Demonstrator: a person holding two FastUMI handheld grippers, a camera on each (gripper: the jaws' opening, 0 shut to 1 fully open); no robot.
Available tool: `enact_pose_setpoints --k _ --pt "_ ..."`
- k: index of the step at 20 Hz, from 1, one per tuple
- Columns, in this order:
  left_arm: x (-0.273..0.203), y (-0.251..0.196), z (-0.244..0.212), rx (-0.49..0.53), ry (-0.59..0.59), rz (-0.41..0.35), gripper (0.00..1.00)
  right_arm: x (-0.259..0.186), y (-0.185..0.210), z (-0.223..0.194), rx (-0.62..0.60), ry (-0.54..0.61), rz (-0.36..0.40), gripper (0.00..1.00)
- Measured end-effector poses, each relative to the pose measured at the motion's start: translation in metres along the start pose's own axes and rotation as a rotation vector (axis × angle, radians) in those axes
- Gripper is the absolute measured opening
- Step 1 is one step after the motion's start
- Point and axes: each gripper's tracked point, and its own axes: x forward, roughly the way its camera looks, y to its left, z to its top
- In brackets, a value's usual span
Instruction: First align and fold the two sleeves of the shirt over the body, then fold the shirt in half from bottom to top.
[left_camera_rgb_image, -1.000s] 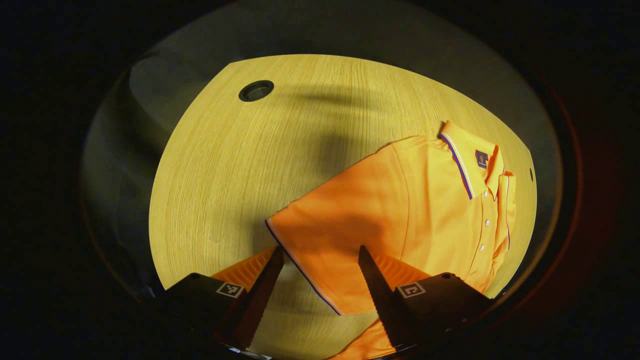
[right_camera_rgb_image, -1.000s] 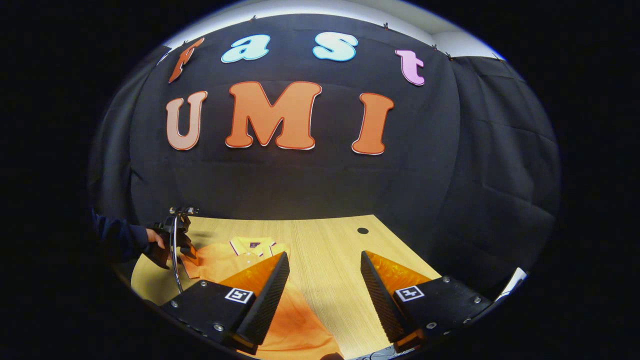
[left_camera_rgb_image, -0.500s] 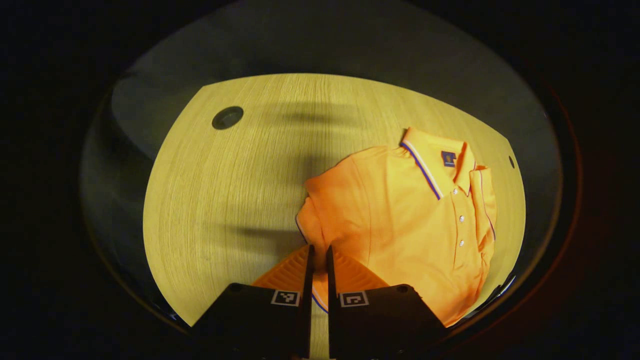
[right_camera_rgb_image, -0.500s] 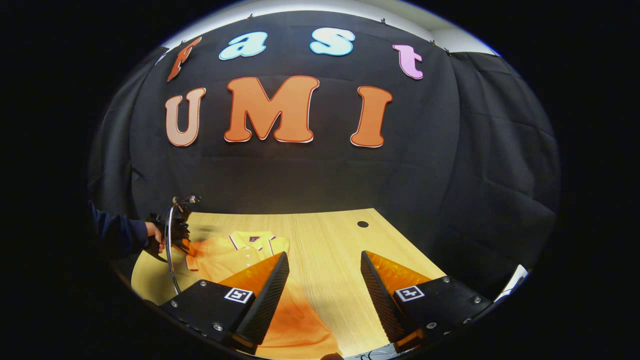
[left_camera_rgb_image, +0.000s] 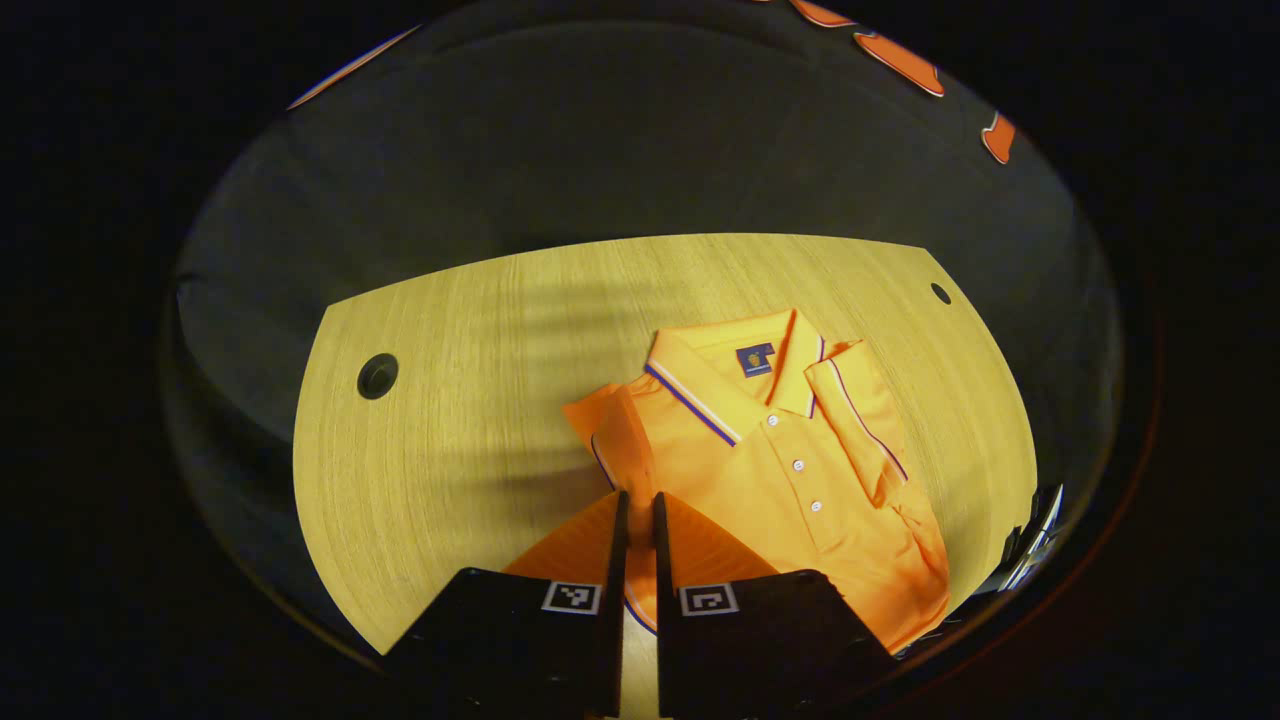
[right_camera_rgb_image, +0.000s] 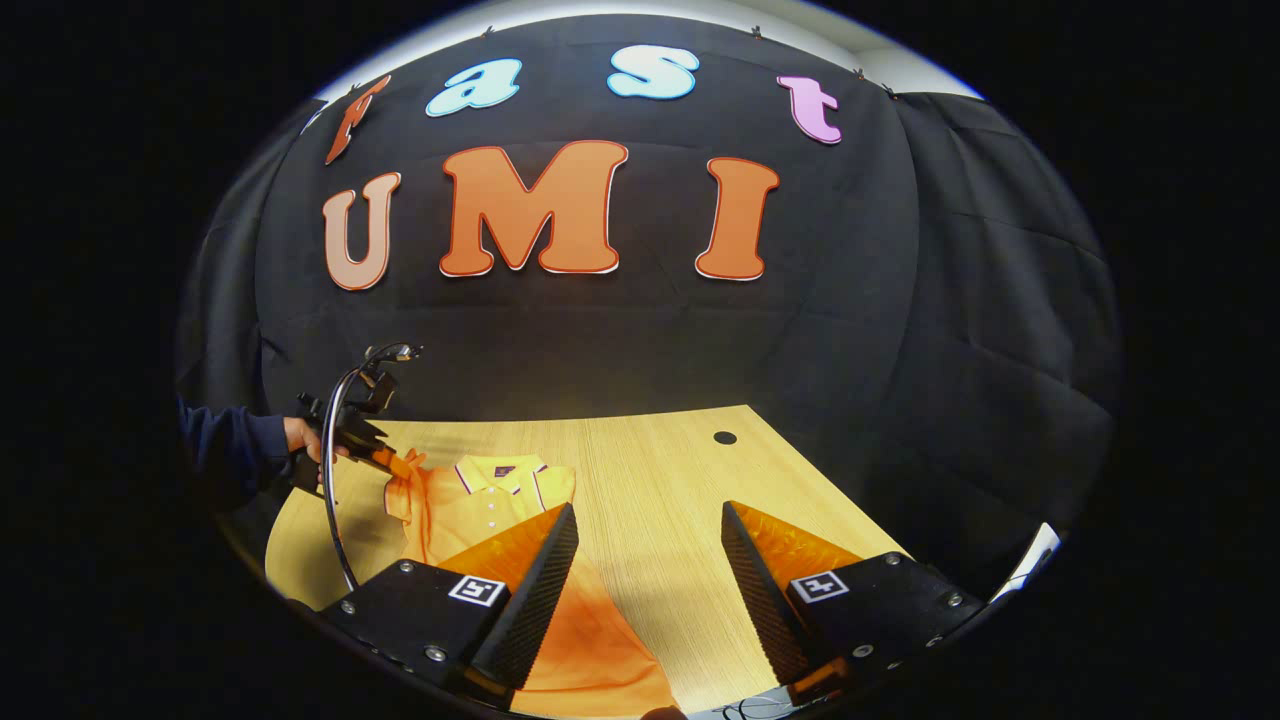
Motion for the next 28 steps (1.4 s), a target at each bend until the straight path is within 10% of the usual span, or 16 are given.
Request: enact_pose_setpoints --k 8,15,21,28 --pt "0.007 -0.1 0.018 0.034 -0.031 -0.195 0.21 -0.005 -0.019 -0.015 0.028 0.027 -0.031 0.89" --pt "-0.028 -0.099 0.025 0.058 -0.162 -0.198 0.95 -0.005 -0.025 -0.013 0.039 0.006 -0.06 0.88" --pt "-0.118 -0.081 0.03 0.033 -0.425 -0.117 0.97 -0.002 -0.018 0.001 -0.019 -0.092 -0.037 0.92" --pt "-0.237 -0.065 -0.002 -0.03 -0.681 0.055 0.98 0.006 0.012 0.028 -0.086 -0.194 0.179 0.96"
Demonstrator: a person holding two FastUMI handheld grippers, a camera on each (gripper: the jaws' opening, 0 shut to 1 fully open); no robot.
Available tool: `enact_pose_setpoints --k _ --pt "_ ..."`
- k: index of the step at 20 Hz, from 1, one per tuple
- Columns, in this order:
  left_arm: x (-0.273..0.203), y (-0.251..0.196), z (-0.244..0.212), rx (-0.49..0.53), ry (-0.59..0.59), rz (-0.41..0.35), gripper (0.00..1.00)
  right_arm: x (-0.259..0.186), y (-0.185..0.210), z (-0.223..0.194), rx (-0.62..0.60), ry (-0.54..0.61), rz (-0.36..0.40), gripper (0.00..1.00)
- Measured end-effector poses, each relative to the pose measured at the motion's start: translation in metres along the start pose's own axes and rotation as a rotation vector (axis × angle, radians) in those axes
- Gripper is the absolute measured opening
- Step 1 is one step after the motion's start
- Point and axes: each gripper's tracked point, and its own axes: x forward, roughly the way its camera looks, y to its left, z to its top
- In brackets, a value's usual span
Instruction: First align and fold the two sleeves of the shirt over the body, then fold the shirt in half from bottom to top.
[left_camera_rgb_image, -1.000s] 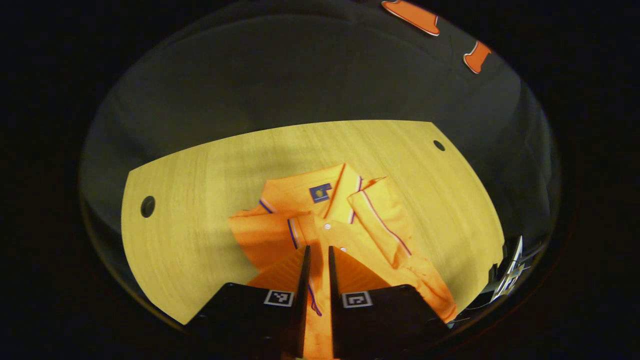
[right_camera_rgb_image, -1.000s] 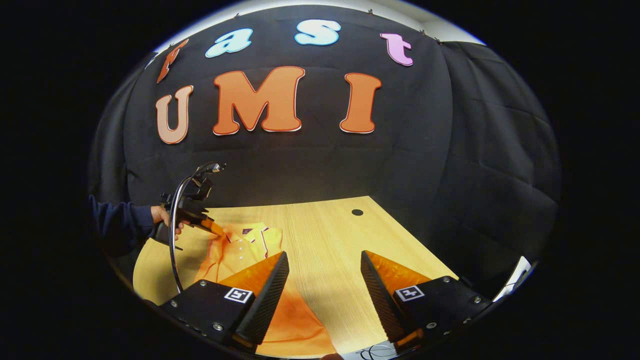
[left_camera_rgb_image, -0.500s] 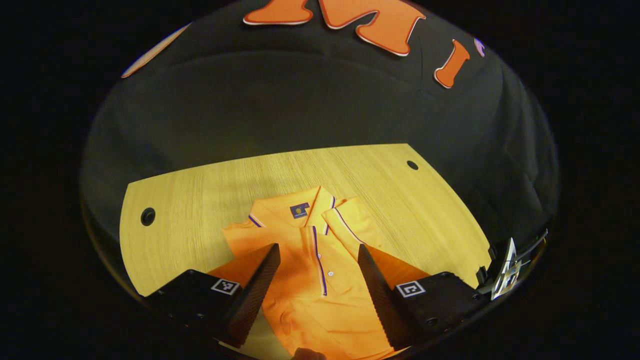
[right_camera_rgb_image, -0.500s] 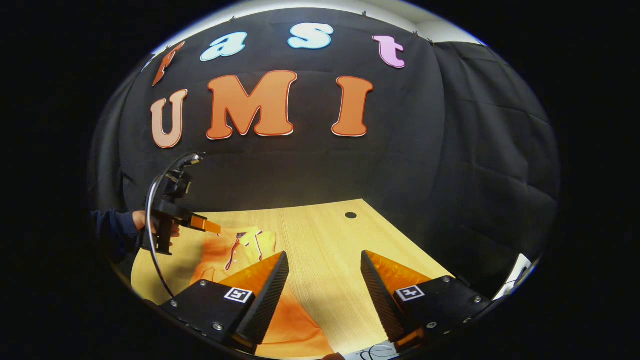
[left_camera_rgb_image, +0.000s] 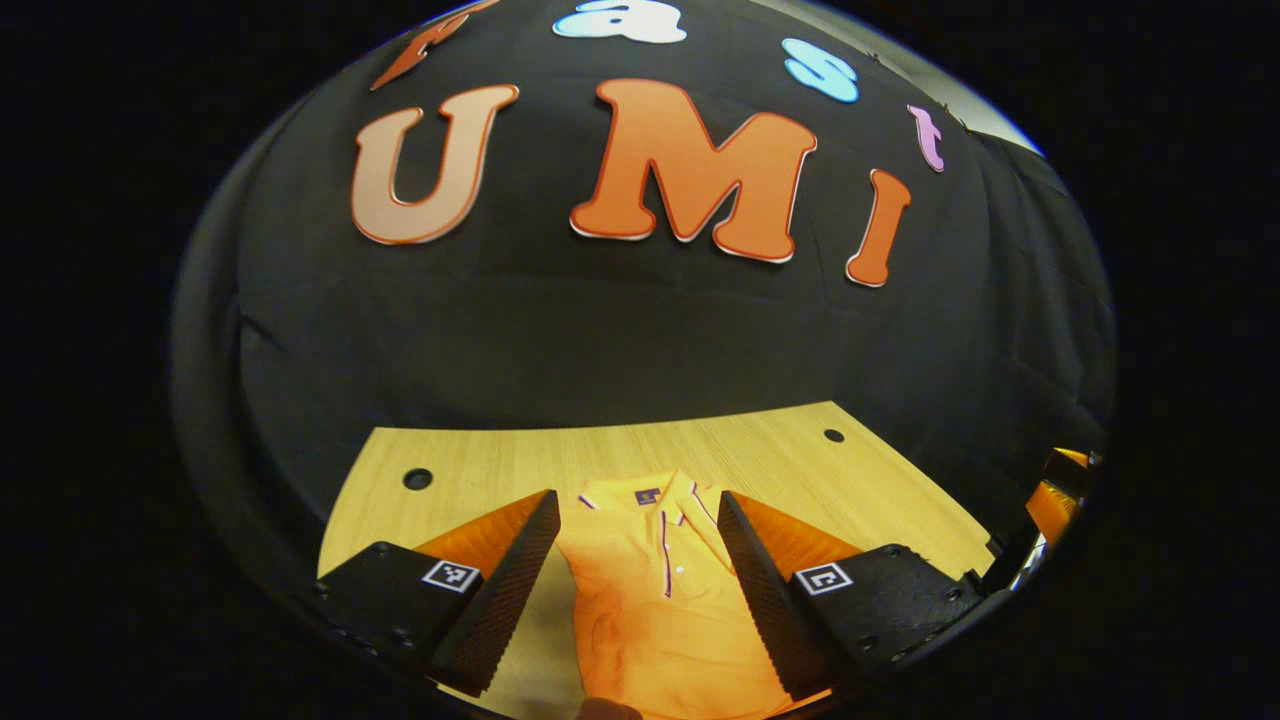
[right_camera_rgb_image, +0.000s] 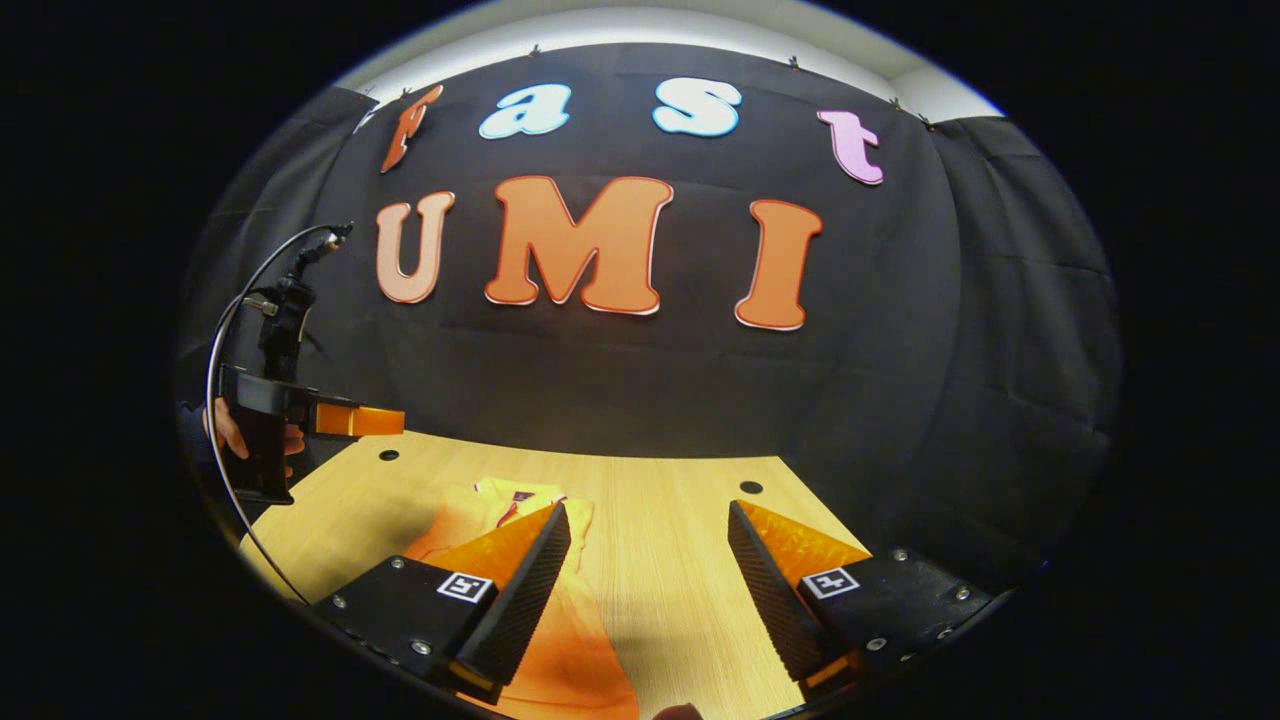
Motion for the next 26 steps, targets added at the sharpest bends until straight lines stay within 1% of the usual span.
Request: enact_pose_setpoints --k 1,3,5,8,11,12,13,14,16,18,20,22,24,26 --pt "-0.016 0.005 0.009 0.005 -0.064 0.055 0.98 0.001 0.003 0.003 -0.001 -0.019 0.026 0.96" --pt "-0.053 0.003 0.017 -0.003 -0.157 0.111 0.98 0.002 0.008 0.01 -0.015 -0.064 0.07 0.96" --pt "-0.079 0.004 0.022 -0.007 -0.236 0.159 0.98 0.002 0.014 0.01 -0.017 -0.087 0.12 0.96" --pt "-0.137 0.001 0.017 0.001 -0.342 0.253 0.98 -0.001 0.017 0.003 -0.006 -0.094 0.183 0.96" --pt "-0.183 -0.011 0.014 -0.001 -0.43 0.299 0.97 -0.009 0.015 0.001 -0.005 -0.136 0.227 0.97" --pt "-0.189 -0.014 0.006 0.007 -0.421 0.309 0.98 -0.012 0.014 0.0 0.0 -0.147 0.241 0.97" --pt "-0.191 -0.016 -0.002 0.018 -0.393 0.331 0.94 -0.014 0.015 -0.007 0.007 -0.144 0.262 0.96" --pt "-0.196 -0.02 -0.019 0.019 -0.368 0.351 0.97 -0.015 0.017 -0.018 0.008 -0.121 0.283 0.96" --pt "-0.2 -0.03 -0.05 -0.009 -0.289 0.355 0.97 -0.017 0.015 -0.042 -0.008 -0.058 0.308 0.96" --pt "-0.195 -0.028 -0.083 -0.021 -0.204 0.356 0.97 -0.019 0.014 -0.064 -0.033 -0.003 0.324 0.96" --pt "-0.191 -0.021 -0.107 -0.007 -0.135 0.362 0.97 -0.019 0.017 -0.093 -0.042 0.077 0.342 0.96" --pt "-0.186 -0.015 -0.134 -0.001 -0.054 0.352 0.98 -0.022 0.019 -0.122 -0.041 0.161 0.36 0.96" --pt "-0.181 -0.009 -0.17 -0.017 0.037 0.346 0.98 -0.028 0.02 -0.155 -0.039 0.266 0.374 0.96" --pt "-0.176 -0.01 -0.203 -0.031 0.131 0.322 0.98 -0.03 0.02 -0.187 -0.042 0.378 0.363 0.97"
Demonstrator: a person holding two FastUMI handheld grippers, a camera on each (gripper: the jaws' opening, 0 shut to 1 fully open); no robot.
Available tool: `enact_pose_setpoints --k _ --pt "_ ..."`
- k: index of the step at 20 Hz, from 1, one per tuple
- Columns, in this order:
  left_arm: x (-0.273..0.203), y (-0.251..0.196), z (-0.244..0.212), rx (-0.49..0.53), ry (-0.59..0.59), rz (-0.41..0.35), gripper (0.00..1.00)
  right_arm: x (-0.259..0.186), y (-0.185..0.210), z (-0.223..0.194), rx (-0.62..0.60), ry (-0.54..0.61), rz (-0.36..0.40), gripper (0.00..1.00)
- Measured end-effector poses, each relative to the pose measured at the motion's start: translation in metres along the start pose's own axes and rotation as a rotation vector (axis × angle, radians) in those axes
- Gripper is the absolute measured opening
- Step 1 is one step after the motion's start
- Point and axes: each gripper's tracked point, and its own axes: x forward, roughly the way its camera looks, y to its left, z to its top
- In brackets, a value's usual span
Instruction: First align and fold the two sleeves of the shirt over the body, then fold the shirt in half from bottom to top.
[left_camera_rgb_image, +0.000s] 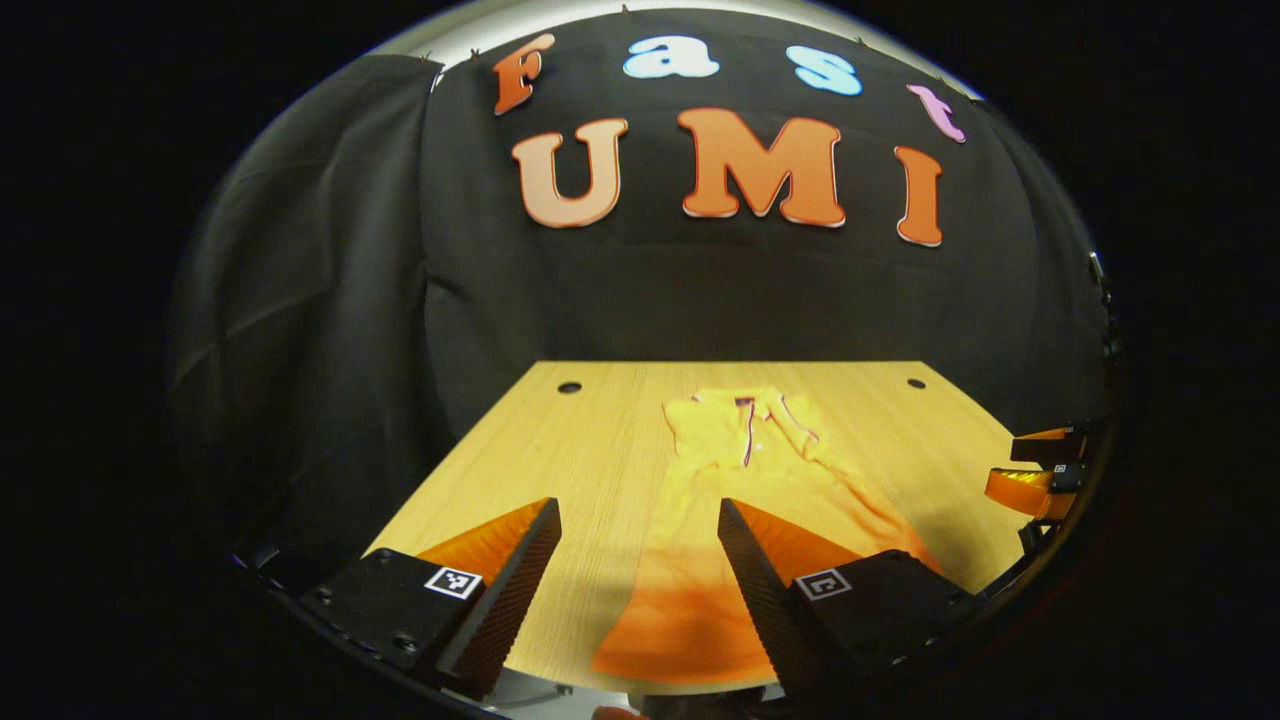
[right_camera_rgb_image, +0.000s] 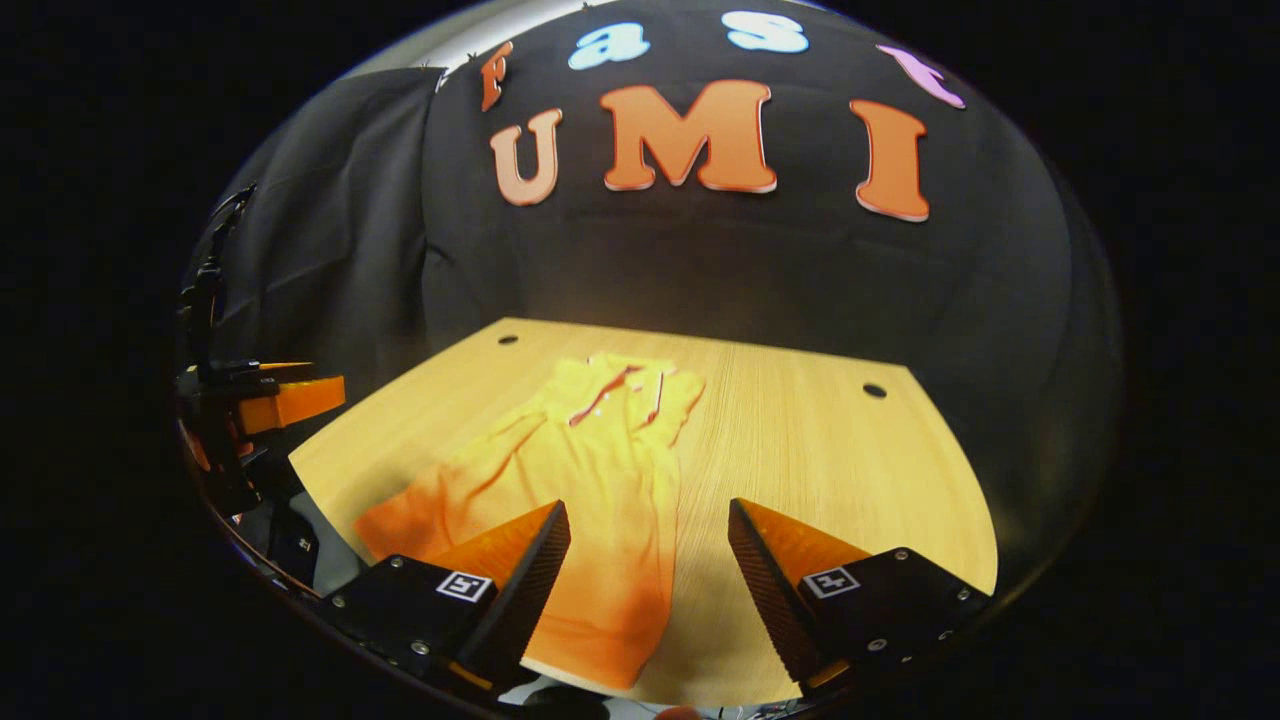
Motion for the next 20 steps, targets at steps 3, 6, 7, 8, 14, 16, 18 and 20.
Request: enact_pose_setpoints --k 3,6,7,8,14,16,18,20 --pt "0.009 0.011 -0.039 0.013 0.139 0.005 0.97 0.001 -0.002 -0.05 0.037 0.16 0.0 0.98" --pt "0.015 0.012 -0.068 -0.005 0.24 -0.01 0.97 0.003 0.002 -0.081 0.039 0.243 0.004 0.98" --pt "0.015 0.014 -0.077 -0.002 0.28 -0.004 0.98 0.002 0.001 -0.092 0.036 0.276 0.002 0.98" --pt "0.012 0.017 -0.085 0.007 0.326 0.005 0.97 0.0 0.002 -0.1 0.042 0.303 0.007 0.98" --pt "0.007 0.023 -0.141 -0.017 0.509 -0.016 0.98 -0.003 0.007 -0.147 0.077 0.465 -0.014 0.97" --pt "0.011 0.022 -0.157 -0.067 0.565 -0.032 0.98 -0.006 0.011 -0.156 0.075 0.498 -0.009 0.97" --pt "0.01 0.02 -0.169 -0.087 0.612 -0.055 0.98 -0.007 0.017 -0.162 0.095 0.521 -0.003 0.97" --pt "0.016 0.02 -0.174 -0.054 0.628 -0.062 0.98 -0.008 0.017 -0.167 0.094 0.541 -0.013 0.97"
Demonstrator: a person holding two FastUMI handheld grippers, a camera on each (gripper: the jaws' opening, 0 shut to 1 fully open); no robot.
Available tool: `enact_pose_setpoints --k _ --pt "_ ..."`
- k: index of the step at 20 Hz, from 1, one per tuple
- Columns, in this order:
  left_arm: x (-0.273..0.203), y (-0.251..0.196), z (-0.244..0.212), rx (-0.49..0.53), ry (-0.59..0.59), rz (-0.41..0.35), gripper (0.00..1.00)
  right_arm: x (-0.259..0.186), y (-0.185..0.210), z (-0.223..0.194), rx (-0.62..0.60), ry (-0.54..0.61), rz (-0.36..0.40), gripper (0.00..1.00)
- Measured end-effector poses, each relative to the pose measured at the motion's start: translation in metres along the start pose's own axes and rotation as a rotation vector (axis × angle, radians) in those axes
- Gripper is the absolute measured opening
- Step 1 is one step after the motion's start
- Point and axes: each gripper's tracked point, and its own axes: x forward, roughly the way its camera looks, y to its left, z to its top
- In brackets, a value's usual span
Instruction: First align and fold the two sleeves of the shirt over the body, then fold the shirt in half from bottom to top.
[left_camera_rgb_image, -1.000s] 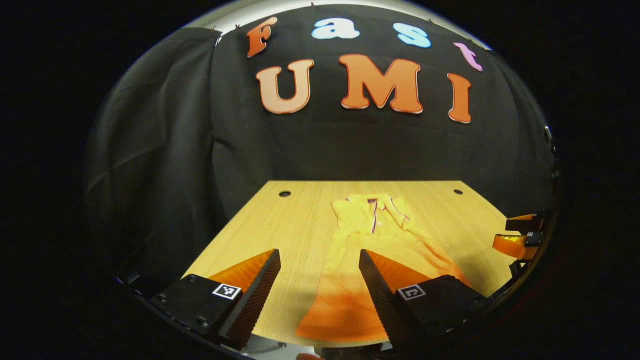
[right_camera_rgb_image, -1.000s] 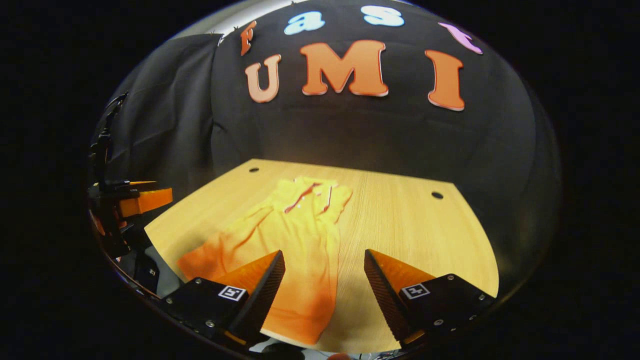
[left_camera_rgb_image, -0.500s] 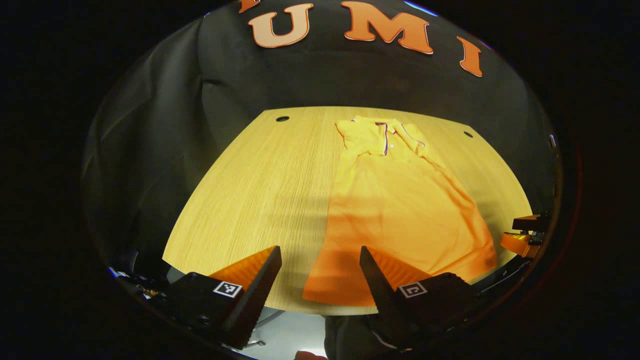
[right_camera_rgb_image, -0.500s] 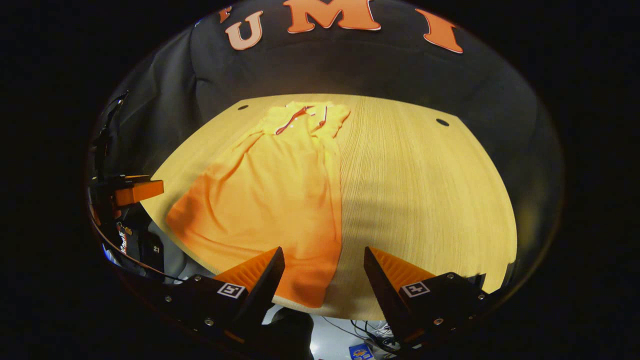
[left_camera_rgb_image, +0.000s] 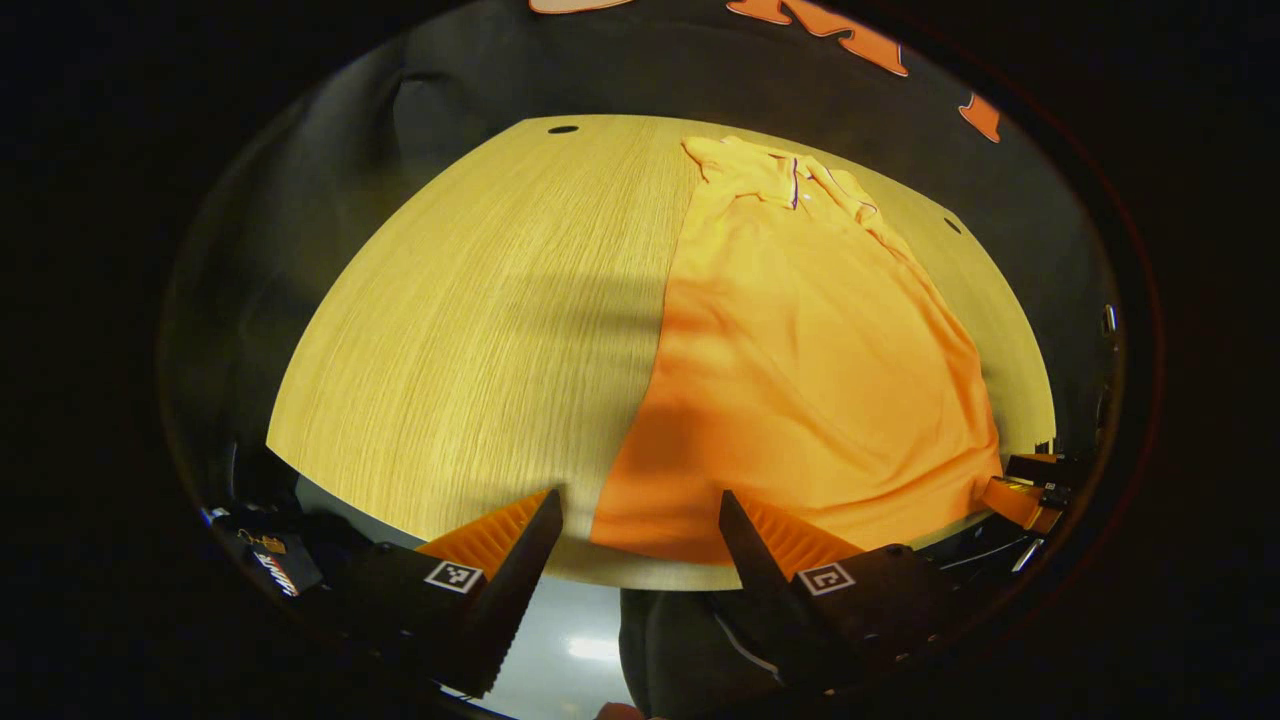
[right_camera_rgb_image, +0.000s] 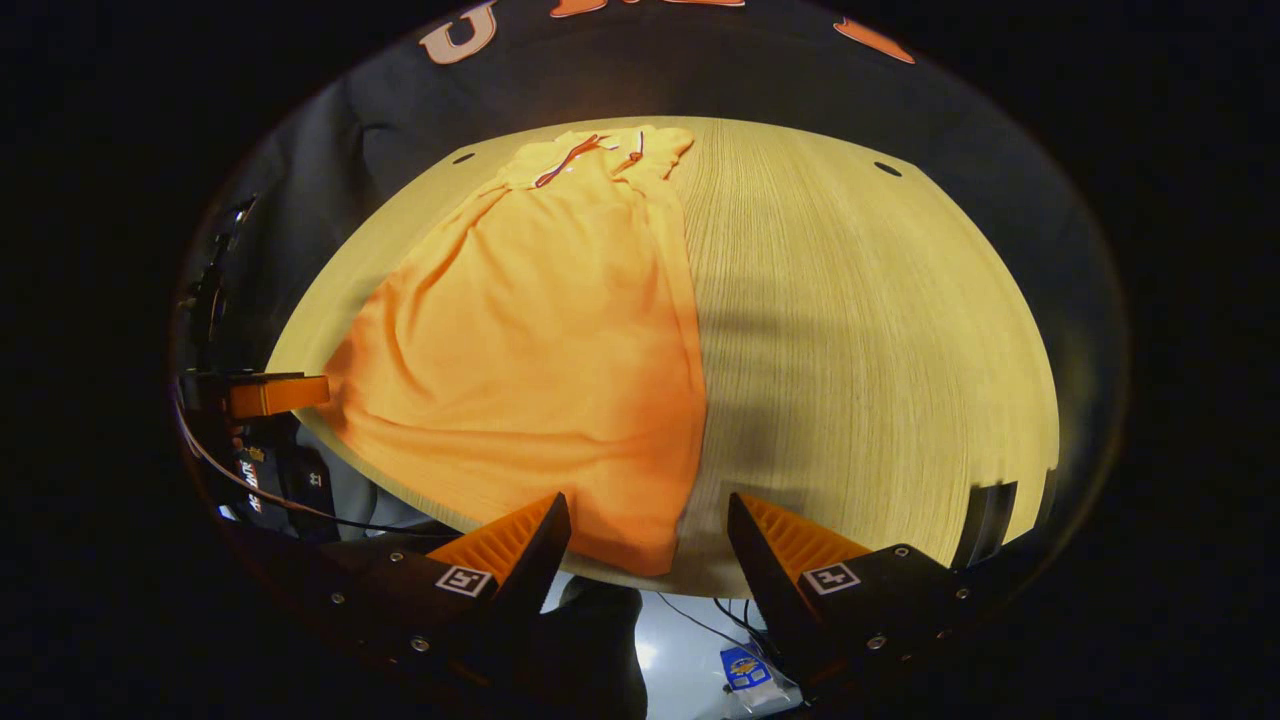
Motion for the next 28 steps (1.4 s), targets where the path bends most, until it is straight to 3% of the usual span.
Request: enact_pose_setpoints --k 6,9,12,14,15,16,17,18,19,20,21,22,28 --pt "0.0 0.003 -0.012 0.083 0.054 -0.012 0.97 0.005 0.003 -0.006 0.01 0.014 -0.003 0.98" --pt "0.0 -0.012 -0.014 0.072 0.062 -0.004 0.98 0.004 0.009 -0.009 0.015 0.032 -0.015 0.96" --pt "0.001 -0.023 -0.013 0.09 0.063 -0.012 0.96 0.005 0.013 -0.013 -0.069 0.058 -0.042 0.95" --pt "0.002 -0.029 -0.014 0.11 0.082 -0.026 0.84 0.006 0.015 -0.013 -0.066 0.083 -0.041 0.85" --pt "0.003 -0.034 -0.012 0.124 0.089 -0.036 0.71 0.006 0.013 -0.01 -0.046 0.082 -0.046 0.68" --pt "0.002 -0.04 -0.011 0.13 0.09 -0.054 0.64 0.007 0.009 -0.008 -0.008 0.074 -0.057 0.64" --pt "0.004 -0.046 -0.011 0.116 0.092 -0.065 0.43 0.009 0.005 -0.007 0.027 0.072 -0.061 0.42" --pt "0.002 -0.048 -0.01 0.119 0.1 -0.064 0.22 0.009 0.006 -0.007 0.054 0.072 -0.039 0.28" --pt "0.005 -0.05 -0.009 0.127 0.102 -0.077 0.1 0.01 0.011 -0.005 0.059 0.074 0.001 0.2" --pt "0.006 -0.052 -0.007 0.136 0.105 -0.092 0.1 0.011 0.012 -0.005 0.096 0.079 0.029 0.2" --pt "0.004 -0.051 -0.003 0.099 0.089 -0.097 0.1 0.008 0.017 -0.002 0.173 0.078 0.074 0.14" --pt "0.005 -0.052 -0.004 0.069 0.095 -0.115 0.01 0.009 0.025 -0.007 0.22 0.114 0.138 0.07" --pt "-0.011 -0.051 0.041 -0.007 0.041 -0.181 0.01 -0.004 0.031 0.038 0.315 0.015 0.212 0.07"
